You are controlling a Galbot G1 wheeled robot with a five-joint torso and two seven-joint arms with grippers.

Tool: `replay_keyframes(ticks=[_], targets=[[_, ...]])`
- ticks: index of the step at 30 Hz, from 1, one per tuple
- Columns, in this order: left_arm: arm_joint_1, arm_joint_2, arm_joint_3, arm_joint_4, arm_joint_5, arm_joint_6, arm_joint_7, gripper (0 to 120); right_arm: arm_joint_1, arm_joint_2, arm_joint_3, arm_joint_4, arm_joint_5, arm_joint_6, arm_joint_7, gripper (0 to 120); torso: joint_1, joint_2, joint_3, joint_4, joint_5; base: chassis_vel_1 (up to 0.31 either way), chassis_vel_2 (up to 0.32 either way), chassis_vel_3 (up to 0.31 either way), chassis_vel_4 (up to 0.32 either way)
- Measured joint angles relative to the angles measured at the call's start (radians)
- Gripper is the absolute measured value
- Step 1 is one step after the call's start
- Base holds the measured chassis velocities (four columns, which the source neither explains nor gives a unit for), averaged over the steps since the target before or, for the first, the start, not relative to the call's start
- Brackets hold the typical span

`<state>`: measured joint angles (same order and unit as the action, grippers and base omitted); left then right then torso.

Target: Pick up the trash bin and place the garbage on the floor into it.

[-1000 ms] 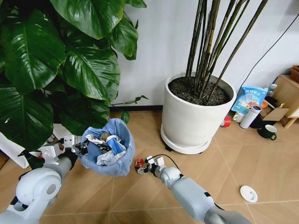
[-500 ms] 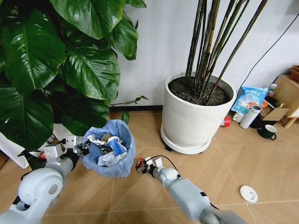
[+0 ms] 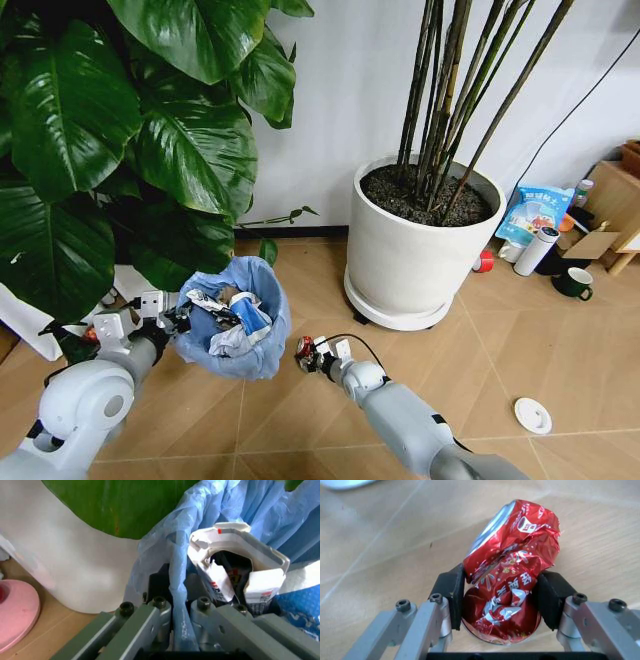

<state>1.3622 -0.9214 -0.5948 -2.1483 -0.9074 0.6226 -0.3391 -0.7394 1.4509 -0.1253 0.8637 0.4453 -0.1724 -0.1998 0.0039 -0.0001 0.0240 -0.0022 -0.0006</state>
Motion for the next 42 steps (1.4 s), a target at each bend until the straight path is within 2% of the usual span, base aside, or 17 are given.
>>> replay_keyframes(ticks=[5, 7, 14, 16, 21, 24, 25, 30, 33, 35, 37, 39, 42], targets=[[0.000, -0.001, 0.008, 0.000, 0.000, 0.000, 0.002, 0, -0.044, -0.049, 0.027, 0.121, 0.041, -0.014, 0.027, 41, 0.000, 0.000, 0.000, -0.0001, 0.0000, 0.000, 0.000, 0.000, 0.000], [0.000, -0.005, 0.021, 0.000, 0.000, 0.001, 0.002, 0, -0.086, -0.088, 0.046, 0.229, 0.064, -0.025, 0.045, 41, 0.000, 0.000, 0.000, -0.0002, 0.0001, 0.000, 0.000, 0.000, 0.000], [-0.001, -0.012, 0.063, -0.004, 0.000, 0.002, 0.000, 0, -0.155, -0.145, 0.100, 0.413, 0.051, -0.008, 0.048, 41, 0.000, 0.000, 0.000, -0.0002, 0.0001, 0.000, 0.000, 0.000, 0.000], [0.003, -0.013, 0.077, -0.004, 0.002, 0.002, -0.001, 0, -0.182, -0.175, 0.137, 0.505, 0.049, -0.008, 0.049, 41, 0.000, 0.000, 0.000, -0.0001, 0.0003, 0.000, 0.000, 0.000, 0.000], [0.006, -0.011, 0.086, -0.003, 0.006, 0.002, -0.002, 0, -0.217, -0.221, 0.184, 0.613, 0.056, -0.013, 0.061, 41, 0.000, 0.000, 0.000, 0.0000, 0.0001, 0.000, 0.000, 0.000, 0.000], [0.006, -0.003, 0.098, 0.000, 0.006, 0.003, -0.002, 0, -0.262, -0.280, 0.246, 0.772, 0.080, -0.029, 0.088, 41, 0.000, 0.000, 0.000, -0.0002, 0.0001, 0.000, 0.000, 0.000, 0.000], [0.006, -0.003, 0.098, 0.000, 0.006, 0.003, -0.002, 0, -0.262, -0.280, 0.246, 0.772, 0.080, -0.029, 0.088, 41, 0.000, 0.000, 0.000, -0.0002, 0.0001, 0.000, 0.000, 0.000, 0.000], [-0.013, 0.007, 0.125, 0.011, 0.001, 0.004, 0.004, 0, -0.269, -0.323, 0.281, 0.953, 0.133, -0.057, 0.126, 41, 0.000, 0.000, 0.000, -0.0002, 0.0002, 0.000, 0.000, 0.000, 0.000], [-0.020, 0.010, 0.134, 0.016, -0.002, 0.007, 0.007, 0, -0.260, -0.328, 0.286, 1.012, 0.155, -0.075, 0.129, 41, 0.000, 0.000, 0.000, -0.0002, 0.0003, 0.000, 0.000, 0.000, 0.000], [-0.033, 0.017, 0.152, 0.028, -0.005, 0.011, 0.019, 0, -0.244, -0.357, 0.263, 1.098, 0.208, -0.101, 0.142, 41, 0.000, 0.000, 0.000, 0.0001, 0.0002, 0.000, 0.000, 0.000, 0.000], [-0.036, 0.019, 0.156, 0.031, -0.006, 0.011, 0.022, 0, -0.241, -0.368, 0.255, 1.116, 0.221, -0.106, 0.143, 41, 0.000, 0.000, 0.000, 0.0000, 0.0001, 0.000, 0.000, 0.000, 0.000], [-0.065, 0.022, 0.176, 0.049, -0.009, 0.012, 0.031, 0, -0.221, -0.422, 0.212, 1.185, 0.262, -0.130, 0.123, 41, 0.000, 0.000, 0.000, 0.0000, 0.0000, 0.000, 0.000, 0.000, 0.000], [-0.091, 0.024, 0.194, 0.061, -0.014, 0.013, 0.035, 0, -0.206, -0.457, 0.184, 1.214, 0.280, -0.138, 0.100, 41, 0.000, 0.000, 0.000, 0.0000, 0.0001, 0.000, 0.000, 0.000, 0.000]])
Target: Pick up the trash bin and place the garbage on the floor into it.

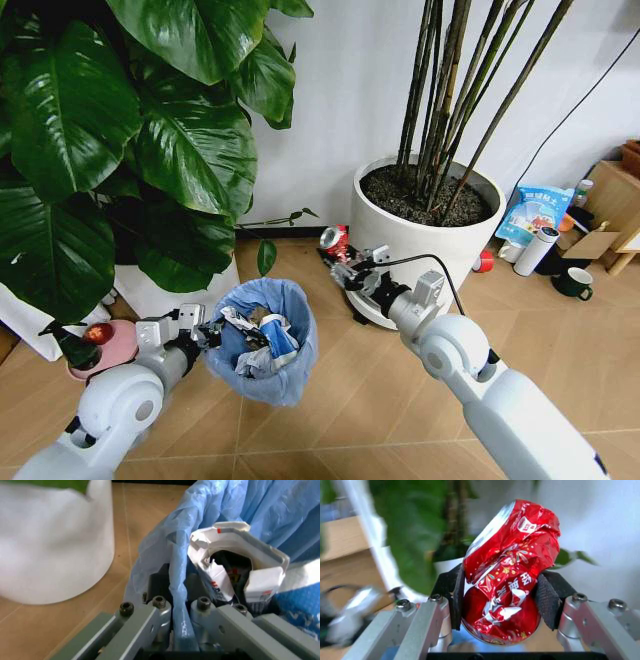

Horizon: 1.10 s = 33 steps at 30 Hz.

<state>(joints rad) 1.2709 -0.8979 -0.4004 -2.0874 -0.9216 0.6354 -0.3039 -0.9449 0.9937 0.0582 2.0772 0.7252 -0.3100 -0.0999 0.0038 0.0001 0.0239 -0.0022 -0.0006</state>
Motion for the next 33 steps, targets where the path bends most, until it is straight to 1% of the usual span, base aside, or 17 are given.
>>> replay_keyframes(ticks=[1, 3, 5, 7, 9, 12, 13, 15, 17, 18, 19, 24, 25, 28, 30, 32, 33], targets=[[-0.018, 0.000, 0.015, 0.008, -0.002, 0.001, 0.002, 0, 0.005, -0.023, -0.020, 0.014, 0.010, -0.004, -0.014, 41, 0.000, 0.000, 0.000, 0.0000, -0.0001, 0.000, 0.000, 0.000, 0.000], [-0.023, 0.000, 0.019, 0.011, -0.003, 0.001, 0.002, 0, 0.006, -0.030, -0.026, 0.019, 0.013, -0.004, -0.019, 41, 0.000, 0.000, 0.000, -0.0001, -0.0001, 0.000, 0.000, 0.000, 0.000], [-0.055, -0.005, 0.054, 0.026, -0.003, 0.002, 0.002, 0, 0.008, -0.064, -0.060, 0.034, 0.017, -0.006, -0.043, 41, 0.000, 0.000, 0.000, 0.0000, -0.0001, 0.000, 0.000, 0.000, 0.000], [-0.062, -0.007, 0.062, 0.028, -0.004, 0.002, 0.002, 0, 0.008, -0.068, -0.066, 0.034, 0.017, -0.006, -0.046, 41, 0.000, 0.000, 0.000, -0.0001, -0.0002, 0.000, 0.000, 0.000, 0.000], [-0.094, -0.018, 0.096, 0.038, -0.006, 0.002, -0.002, 0, 0.015, -0.074, -0.086, 0.033, 0.017, -0.007, -0.061, 41, 0.000, 0.000, 0.000, -0.0001, -0.0001, 0.000, 0.000, 0.000, 0.000], [-0.103, -0.021, 0.105, 0.040, -0.008, 0.002, -0.005, 0, 0.017, -0.074, -0.090, 0.031, 0.016, -0.013, -0.061, 41, 0.000, 0.000, 0.000, -0.0001, -0.0003, 0.000, 0.000, 0.000, 0.000], [-0.108, -0.022, 0.109, 0.041, -0.010, 0.002, -0.007, 0, 0.018, -0.074, -0.092, 0.030, 0.016, -0.016, -0.061, 45, 0.000, 0.000, 0.000, -0.0002, -0.0002, 0.000, 0.000, 0.000, 0.000], [-0.111, -0.023, 0.111, 0.042, -0.011, 0.002, -0.009, 0, 0.018, -0.074, -0.094, 0.029, 0.016, -0.018, -0.061, 46, 0.000, 0.000, 0.000, -0.0001, -0.0001, 0.000, 0.000, 0.000, 0.000], [-0.118, -0.024, 0.116, 0.043, -0.014, 0.002, -0.012, 0, 0.018, -0.074, -0.098, 0.027, 0.016, -0.022, -0.061, 61, 0.000, 0.000, 0.000, -0.0001, -0.0001, 0.000, 0.000, 0.000, 0.000], [-0.120, -0.024, 0.116, 0.043, -0.017, 0.002, -0.014, 0, 0.018, -0.074, -0.100, 0.024, 0.014, -0.026, -0.061, 64, 0.000, 0.000, 0.000, -0.0001, -0.0002, 0.000, 0.000, 0.000, 0.000], [-0.120, -0.024, 0.116, 0.043, -0.017, 0.002, -0.014, 0, 0.018, -0.074, -0.100, 0.024, 0.014, -0.026, -0.061, 64, 0.000, 0.000, 0.000, -0.0001, -0.0002, 0.000, 0.000, 0.000, 0.000], [-0.110, -0.021, 0.105, 0.041, -0.018, 0.003, -0.014, 0, 0.012, -0.069, -0.107, 0.001, -0.003, -0.032, -0.062, 87, 0.000, 0.000, 0.000, 0.0000, -0.0001, 0.000, 0.000, 0.000, 0.000], [-0.110, -0.021, 0.105, 0.041, -0.018, 0.003, -0.014, 0, 0.012, -0.069, -0.107, 0.001, -0.003, -0.032, -0.062, 87, 0.000, 0.000, 0.000, 0.0000, -0.0001, 0.000, 0.000, 0.000, 0.000], [-0.107, -0.024, 0.104, 0.037, -0.016, 0.003, -0.014, 0, 0.016, -0.058, -0.108, -0.013, -0.013, -0.024, -0.053, 98, 0.000, 0.000, 0.000, 0.0000, -0.0002, 0.000, 0.000, 0.000, 0.000], [-0.107, -0.024, 0.103, 0.037, -0.016, 0.003, -0.014, 0, 0.017, -0.057, -0.105, -0.013, -0.013, -0.023, -0.048, 99, 0.000, 0.000, 0.000, 0.0000, -0.0002, 0.000, 0.000, 0.000, 0.000], [-0.100, -0.030, 0.089, 0.032, -0.013, 0.003, -0.015, 0, 0.009, -0.051, -0.070, -0.003, -0.013, -0.020, 0.016, 100, 0.000, 0.000, 0.000, 0.0000, -0.0001, 0.000, 0.000, 0.000, 0.000], [-0.100, -0.030, 0.089, 0.032, -0.013, 0.003, -0.015, 0, 0.009, -0.051, -0.070, -0.003, -0.013, -0.020, 0.016, 100, 0.000, 0.000, 0.000, 0.0000, -0.0001, 0.000, 0.000, 0.000, 0.000]])
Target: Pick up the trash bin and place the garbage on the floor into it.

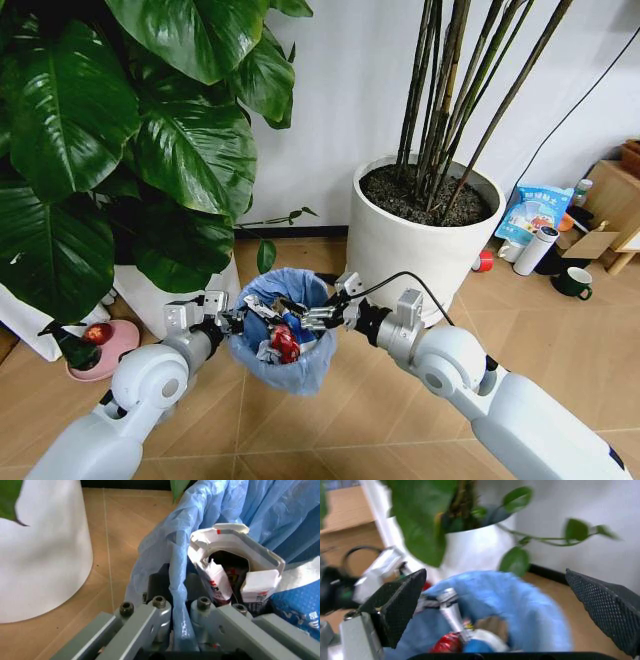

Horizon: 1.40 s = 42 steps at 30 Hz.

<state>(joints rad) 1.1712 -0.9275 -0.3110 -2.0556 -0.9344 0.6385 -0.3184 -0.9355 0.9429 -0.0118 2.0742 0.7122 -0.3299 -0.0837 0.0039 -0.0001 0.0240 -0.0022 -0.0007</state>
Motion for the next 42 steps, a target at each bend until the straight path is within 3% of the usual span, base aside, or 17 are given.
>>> replay_keyframes(ticks=[9, 14, 18, 31, 42], targets=[[0.040, -0.019, -0.035, -0.019, 0.029, -0.002, 0.005, 0, -0.152, -0.001, 0.160, 0.068, -0.069, 0.014, 0.074, 100, 0.000, 0.000, 0.000, 0.0001, 0.0001, 0.000, 0.000, 0.000, 0.000], [0.059, -0.025, -0.049, -0.028, 0.039, -0.005, 0.005, 0, -0.344, 0.011, 0.289, 0.127, -0.155, 0.024, 0.056, 100, 0.000, 0.000, 0.000, -0.0010, -0.0002, 0.000, 0.000, 0.000, 0.000], [0.091, -0.034, -0.070, -0.048, 0.044, -0.010, -0.009, 0, -0.384, 0.034, 0.316, 0.131, -0.172, 0.026, 0.057, 100, 0.000, 0.000, 0.000, 0.0006, 0.0004, 0.000, 0.000, 0.000, 0.000], [0.088, -0.038, -0.074, -0.055, 0.047, -0.012, -0.018, 0, -0.619, 0.141, 0.544, 0.132, -0.286, 0.091, -0.030, 100, 0.000, 0.000, 0.000, 0.0000, 0.0000, 0.000, 0.000, 0.000, 0.000], [0.091, -0.039, -0.077, -0.060, 0.047, -0.013, -0.020, 0, -0.689, 0.194, 0.651, 0.098, -0.305, 0.135, -0.082, 100, 0.000, 0.000, 0.000, 0.0000, 0.0000, 0.000, 0.000, 0.000, 0.000]])
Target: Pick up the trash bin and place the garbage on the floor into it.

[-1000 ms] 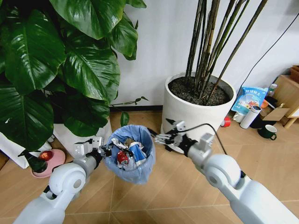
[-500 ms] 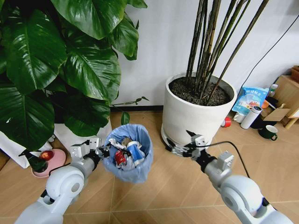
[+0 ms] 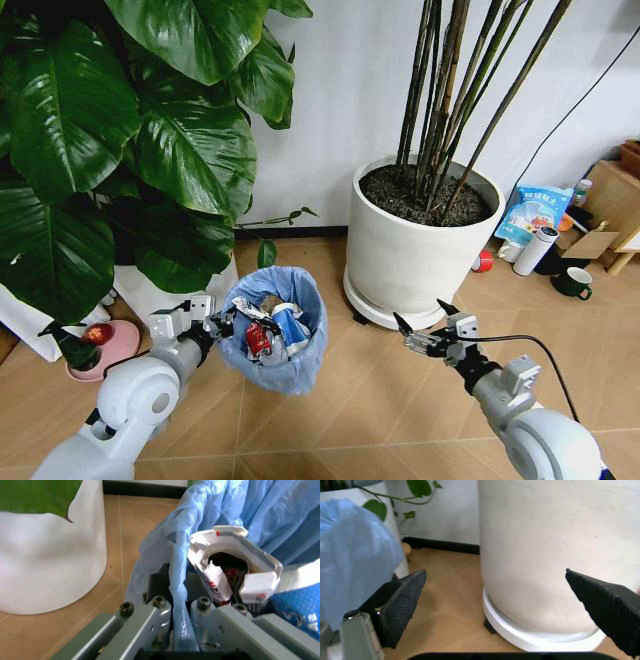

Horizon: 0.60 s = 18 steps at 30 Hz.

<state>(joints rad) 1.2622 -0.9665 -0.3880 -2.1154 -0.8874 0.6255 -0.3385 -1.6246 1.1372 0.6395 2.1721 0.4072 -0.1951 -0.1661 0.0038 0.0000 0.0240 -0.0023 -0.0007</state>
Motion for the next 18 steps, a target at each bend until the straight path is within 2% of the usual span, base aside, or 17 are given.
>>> replay_keyframes(ticks=[18], targets=[[0.012, 0.004, -0.003, -0.008, 0.000, -0.001, -0.001, 0, -0.011, 0.035, 0.048, -0.062, 0.002, 0.029, -0.017, 100, 0.000, 0.000, 0.000, 0.0000, 0.0000, 0.053, -0.049, -0.041, 0.046]])
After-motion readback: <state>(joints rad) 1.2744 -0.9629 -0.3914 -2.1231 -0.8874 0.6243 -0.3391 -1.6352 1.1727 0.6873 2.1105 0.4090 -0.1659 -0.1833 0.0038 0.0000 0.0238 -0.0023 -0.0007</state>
